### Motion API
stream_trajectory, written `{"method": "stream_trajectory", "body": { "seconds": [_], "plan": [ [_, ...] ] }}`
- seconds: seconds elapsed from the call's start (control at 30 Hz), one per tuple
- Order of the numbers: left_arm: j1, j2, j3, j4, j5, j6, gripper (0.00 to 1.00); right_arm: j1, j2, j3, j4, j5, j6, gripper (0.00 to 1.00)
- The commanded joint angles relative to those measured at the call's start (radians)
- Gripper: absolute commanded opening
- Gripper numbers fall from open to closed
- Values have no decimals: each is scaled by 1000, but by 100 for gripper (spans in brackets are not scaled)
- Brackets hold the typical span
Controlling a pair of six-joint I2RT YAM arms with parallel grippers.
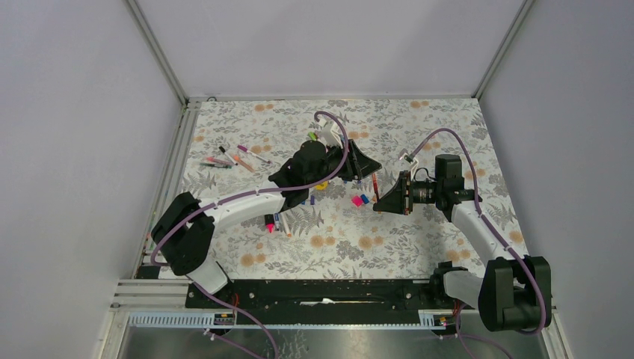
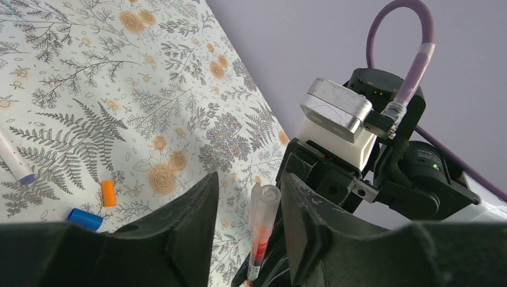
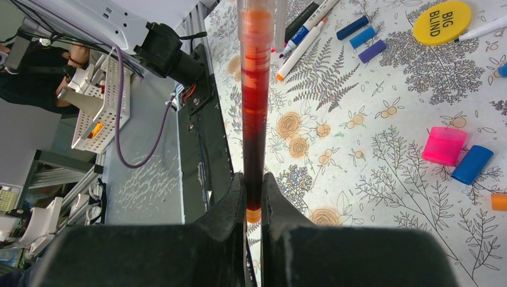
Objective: Open the pen caps
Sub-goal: Open the pen cap from the pen.
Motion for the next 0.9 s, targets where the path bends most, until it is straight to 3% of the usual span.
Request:
{"method": "stream_trajectory", "body": {
  "seconds": [0.0,0.33,0.43,0.47,0.53,0.6,0.87],
  "plan": [
    [-4,1,32,58,29,4,42,-2,5,5,12,4,-12,0],
    [0,15,30,90,83,0,0,-3,11,4,12,12,-12,0],
    [5,23,17,121,100,-19,0,-3,9,4,12,18,-10,0],
    [6,25,9,138,101,-29,0,-2,7,4,12,20,-8,5],
    [8,27,-5,165,104,-43,0,-2,4,4,26,21,7,32],
    [8,28,-16,185,107,-51,0,-1,4,5,42,14,33,42],
    [8,37,-24,214,122,-56,0,-3,18,24,132,-24,161,47]
  ]
}}
